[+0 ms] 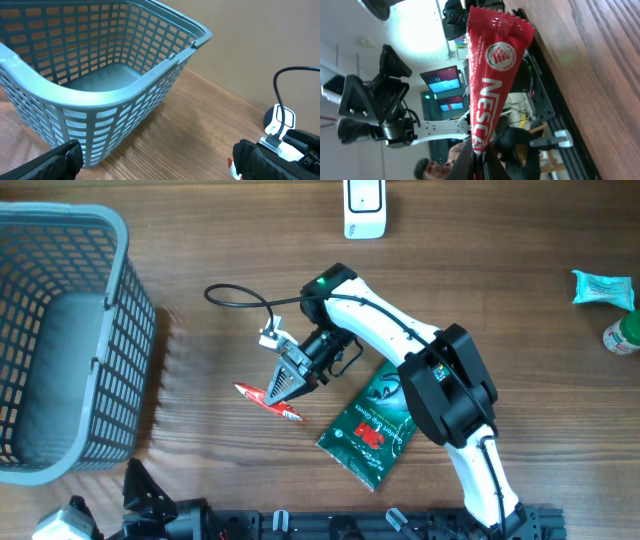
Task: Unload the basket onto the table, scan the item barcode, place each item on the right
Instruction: 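Lift the Nescafe stick and hold it up to the white scanner, then carry the Nescafe stick off the table to the right and release, then move the right gripper back over the green 3M glove pack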
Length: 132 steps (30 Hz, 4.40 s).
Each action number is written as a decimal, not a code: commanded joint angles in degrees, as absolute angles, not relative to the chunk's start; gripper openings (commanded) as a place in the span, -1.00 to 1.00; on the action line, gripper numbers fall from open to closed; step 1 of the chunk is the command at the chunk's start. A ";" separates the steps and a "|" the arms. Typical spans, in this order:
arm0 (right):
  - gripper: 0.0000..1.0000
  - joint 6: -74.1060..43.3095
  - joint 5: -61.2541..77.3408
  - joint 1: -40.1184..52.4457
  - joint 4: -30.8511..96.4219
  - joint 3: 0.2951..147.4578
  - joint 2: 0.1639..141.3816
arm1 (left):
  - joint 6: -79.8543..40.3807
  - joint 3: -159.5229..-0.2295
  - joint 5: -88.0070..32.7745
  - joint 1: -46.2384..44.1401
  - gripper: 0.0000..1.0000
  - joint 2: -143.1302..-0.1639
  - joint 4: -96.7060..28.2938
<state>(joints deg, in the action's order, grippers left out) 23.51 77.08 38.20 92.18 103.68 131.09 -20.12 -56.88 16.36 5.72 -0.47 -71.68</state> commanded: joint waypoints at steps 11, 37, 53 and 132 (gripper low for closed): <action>-0.91 31.31 75.00 38.28 92.38 95.85 128.99 | -20.40 -56.99 15.90 5.52 1.00 -0.32 -71.48; -0.91 -29.15 4.49 35.42 75.85 83.11 89.73 | -20.40 -56.99 15.90 5.52 1.00 -0.32 -71.48; -0.91 -88.51 -21.12 34.79 60.71 82.89 90.83 | -20.40 -56.99 15.90 5.52 1.00 -0.32 -71.48; 0.99 -34.70 0.34 -23.16 66.26 120.55 123.81 | -20.40 -56.99 15.88 5.52 1.00 -0.32 -71.48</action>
